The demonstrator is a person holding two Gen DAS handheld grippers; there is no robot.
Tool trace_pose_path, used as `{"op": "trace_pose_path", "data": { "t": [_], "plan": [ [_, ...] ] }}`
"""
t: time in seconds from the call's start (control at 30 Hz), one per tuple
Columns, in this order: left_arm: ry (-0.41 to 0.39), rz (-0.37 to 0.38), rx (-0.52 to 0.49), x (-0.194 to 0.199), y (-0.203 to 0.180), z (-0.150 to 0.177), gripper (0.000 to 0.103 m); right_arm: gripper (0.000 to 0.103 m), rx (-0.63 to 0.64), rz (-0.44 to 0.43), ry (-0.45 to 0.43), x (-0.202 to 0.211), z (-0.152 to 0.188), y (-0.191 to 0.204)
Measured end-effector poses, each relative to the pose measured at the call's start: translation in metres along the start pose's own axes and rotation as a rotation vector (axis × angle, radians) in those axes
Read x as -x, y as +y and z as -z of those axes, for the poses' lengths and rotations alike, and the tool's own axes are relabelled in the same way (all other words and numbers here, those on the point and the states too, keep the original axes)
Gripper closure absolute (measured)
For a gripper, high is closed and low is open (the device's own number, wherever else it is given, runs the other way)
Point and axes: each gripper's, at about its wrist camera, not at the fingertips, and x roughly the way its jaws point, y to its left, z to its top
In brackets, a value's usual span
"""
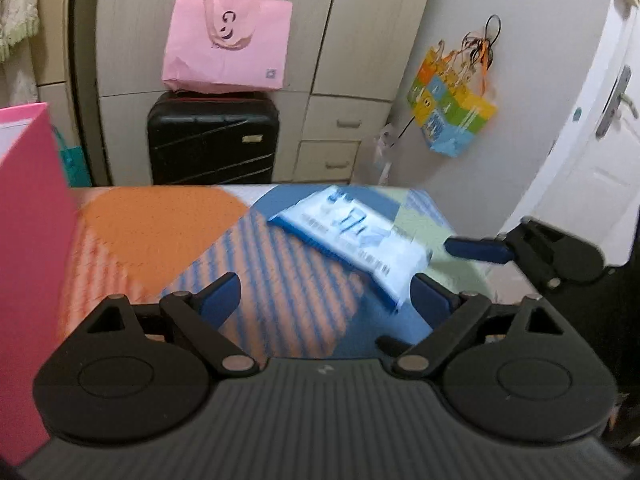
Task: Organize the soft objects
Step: 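Grasp the large wipes packet with both grippers at its two ends, then lift the wipes packet with both grippers and carry it toward the pink box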
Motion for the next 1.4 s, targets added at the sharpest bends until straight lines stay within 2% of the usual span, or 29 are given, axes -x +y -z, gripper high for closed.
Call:
{"op": "trace_pose_path", "data": {
  "t": [0.07,0.17,0.3,0.37,0.5,0.6,0.7,0.77,0.8,0.83,0.9,0.97,1.1,1.27,1.4],
  "plan": [
    [-0.007,-0.005,0.025,-0.01,-0.001,-0.003,0.012,0.008,-0.018,-0.005,0.009,-0.008,-0.001,-0.009],
    [-0.019,-0.053,0.068,-0.026,-0.005,-0.005,0.012,0.008,-0.052,-0.039,0.0,-0.017,-0.001,-0.022],
    [-0.008,-0.046,0.125,-0.043,-0.004,-0.003,0.013,0.008,-0.126,-0.132,-0.024,-0.029,-0.002,-0.04],
    [-0.001,-0.04,0.161,-0.05,0.0,0.0,0.026,0.007,-0.193,-0.194,-0.027,-0.035,-0.001,-0.051],
    [-0.014,-0.035,0.161,-0.053,0.002,0.003,0.036,0.007,-0.26,-0.225,0.004,-0.05,0.003,-0.061],
    [-0.013,0.009,0.171,-0.055,0.004,0.004,0.043,0.007,-0.239,-0.219,0.01,-0.052,0.007,-0.055],
    [-0.017,0.008,0.149,-0.057,-0.002,0.005,0.051,0.004,-0.202,-0.214,0.026,-0.051,0.007,-0.047],
    [-0.006,0.022,0.135,-0.059,-0.005,0.006,0.066,0.004,-0.218,-0.208,0.029,-0.052,0.006,-0.046],
    [0.007,0.042,0.133,-0.06,-0.005,0.005,0.068,0.005,-0.223,-0.201,0.029,-0.051,0.006,-0.046],
    [0.016,0.066,0.143,-0.06,-0.005,0.005,0.068,0.007,-0.225,-0.189,0.031,-0.051,0.006,-0.044],
    [0.012,0.066,0.128,-0.059,-0.007,0.007,0.069,0.023,-0.251,-0.148,0.03,-0.049,0.004,-0.044],
    [0.008,0.066,0.115,-0.057,-0.01,0.008,0.069,0.024,-0.309,-0.109,0.041,-0.045,0.003,-0.044],
    [0.009,0.064,0.089,-0.055,-0.015,0.008,0.069,0.027,-0.302,-0.045,0.033,-0.039,0.005,-0.029],
    [0.054,0.073,0.079,-0.05,-0.016,0.006,0.067,0.028,-0.361,-0.047,0.021,-0.03,0.008,-0.028],
    [0.058,0.062,0.051,-0.037,-0.022,0.01,0.066,0.03,-0.381,-0.066,-0.018,-0.018,0.012,-0.022]
  ]
}}
